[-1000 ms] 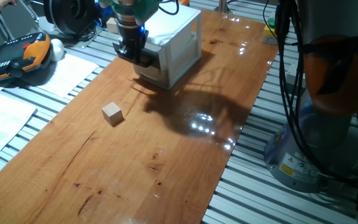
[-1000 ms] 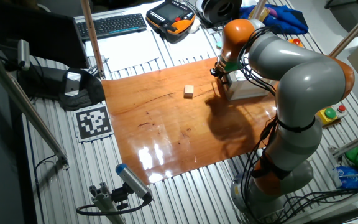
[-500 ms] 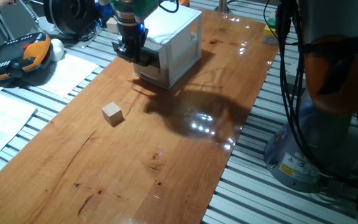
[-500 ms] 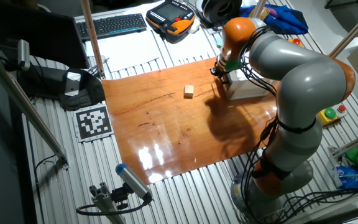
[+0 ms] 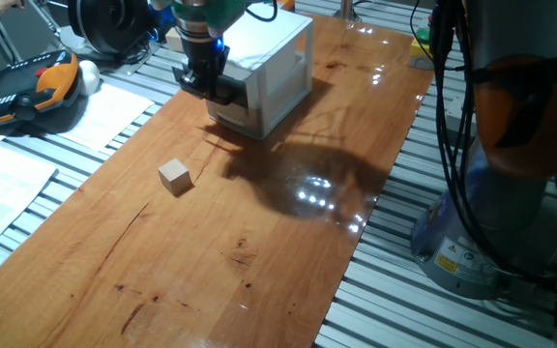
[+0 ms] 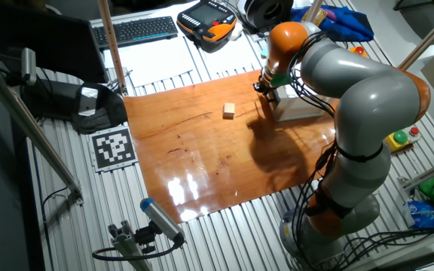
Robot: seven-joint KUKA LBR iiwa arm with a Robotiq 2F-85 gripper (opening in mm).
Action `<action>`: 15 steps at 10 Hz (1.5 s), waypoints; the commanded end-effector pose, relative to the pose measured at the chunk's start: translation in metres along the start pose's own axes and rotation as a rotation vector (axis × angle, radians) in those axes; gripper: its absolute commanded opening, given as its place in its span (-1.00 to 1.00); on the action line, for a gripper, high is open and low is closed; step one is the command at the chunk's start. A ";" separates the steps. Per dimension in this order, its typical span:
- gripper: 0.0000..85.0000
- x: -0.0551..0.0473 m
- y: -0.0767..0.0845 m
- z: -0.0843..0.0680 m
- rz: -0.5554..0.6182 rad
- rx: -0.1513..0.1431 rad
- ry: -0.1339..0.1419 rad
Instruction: Put things in the drawer
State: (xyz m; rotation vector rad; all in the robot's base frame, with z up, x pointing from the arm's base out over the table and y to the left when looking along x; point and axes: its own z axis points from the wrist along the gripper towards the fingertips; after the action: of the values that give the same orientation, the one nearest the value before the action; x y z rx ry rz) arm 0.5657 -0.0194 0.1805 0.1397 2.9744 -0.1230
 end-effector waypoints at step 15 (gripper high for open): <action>-1.00 0.003 0.010 0.004 0.010 -0.014 0.006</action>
State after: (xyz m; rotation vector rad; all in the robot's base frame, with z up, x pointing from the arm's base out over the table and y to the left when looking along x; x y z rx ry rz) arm 0.5642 -0.0090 0.1754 0.1533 2.9797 -0.1016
